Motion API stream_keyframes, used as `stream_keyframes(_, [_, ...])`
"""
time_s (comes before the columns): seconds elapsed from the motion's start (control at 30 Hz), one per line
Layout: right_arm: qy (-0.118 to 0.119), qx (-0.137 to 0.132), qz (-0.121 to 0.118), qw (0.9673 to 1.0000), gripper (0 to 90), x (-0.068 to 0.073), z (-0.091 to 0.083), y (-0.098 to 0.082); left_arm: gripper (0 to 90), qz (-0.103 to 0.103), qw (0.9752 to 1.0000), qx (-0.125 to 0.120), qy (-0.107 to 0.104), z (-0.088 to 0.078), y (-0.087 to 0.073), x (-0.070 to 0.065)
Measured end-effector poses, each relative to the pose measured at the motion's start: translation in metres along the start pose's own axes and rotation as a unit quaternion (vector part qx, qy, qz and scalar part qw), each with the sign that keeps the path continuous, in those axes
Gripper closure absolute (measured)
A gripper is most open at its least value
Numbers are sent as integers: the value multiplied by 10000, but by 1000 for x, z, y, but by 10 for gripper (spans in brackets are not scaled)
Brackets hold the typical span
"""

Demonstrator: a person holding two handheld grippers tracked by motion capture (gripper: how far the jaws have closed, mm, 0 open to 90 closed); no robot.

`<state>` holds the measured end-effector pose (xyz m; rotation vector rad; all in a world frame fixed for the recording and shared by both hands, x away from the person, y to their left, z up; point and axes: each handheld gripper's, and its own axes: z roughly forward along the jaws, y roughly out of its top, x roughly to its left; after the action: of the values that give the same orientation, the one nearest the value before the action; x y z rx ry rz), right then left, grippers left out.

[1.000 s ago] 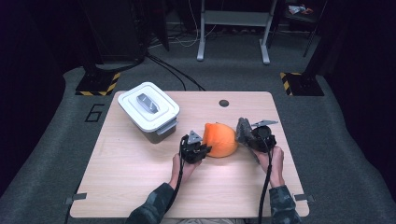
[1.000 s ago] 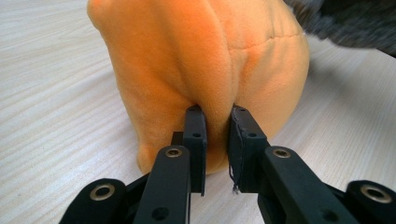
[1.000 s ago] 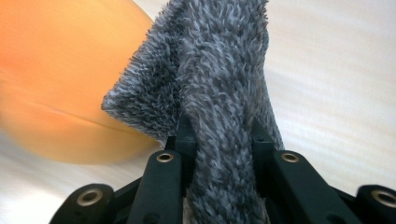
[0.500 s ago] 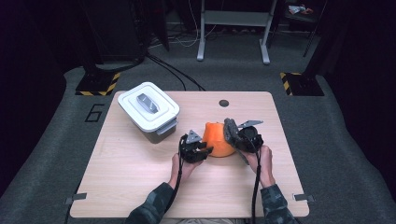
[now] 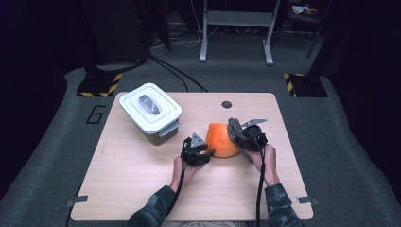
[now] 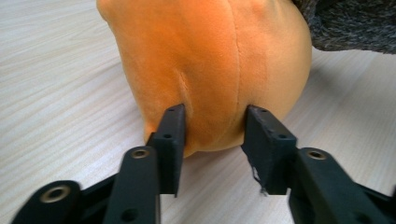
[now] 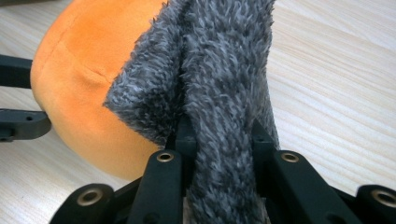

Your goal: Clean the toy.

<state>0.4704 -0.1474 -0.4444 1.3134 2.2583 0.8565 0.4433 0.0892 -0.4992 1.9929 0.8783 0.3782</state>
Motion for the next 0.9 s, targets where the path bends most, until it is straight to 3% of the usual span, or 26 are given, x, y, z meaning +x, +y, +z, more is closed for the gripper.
stream_keyframes(0.13, [13,-60,-13,10000,729,-1,1,-1,733,68,9999,36,81,3,1,-2])
stream_keyframes(0.23, [-24,-118,5,9999,729,-1,0,-2,799,94,9999,42,27,3,2,-3])
stream_keyframes(0.47, [-105,-283,124,9995,729,-3,-13,-5,844,57,9998,-82,-150,-3,5,-6])
stream_keyframes(0.57, [-14,-413,100,9991,728,-1,-21,-6,849,-43,9995,-81,-302,-8,9,-8])
stream_keyframes(0.63, [48,-480,51,9988,728,4,-28,-5,850,-43,9994,-125,-319,-11,12,-10])
stream_keyframes(0.7, [139,-543,-181,9983,728,11,-33,-4,851,-3,9993,-149,-329,-14,15,-14])
stream_keyframes(0.8, [270,-650,-354,9969,727,30,-40,2,851,9,9990,-218,-383,-18,17,-18])
stream_keyframes(0.9, [341,-570,-502,9965,724,45,-37,6,851,18,9989,-194,-417,-19,17,-19])
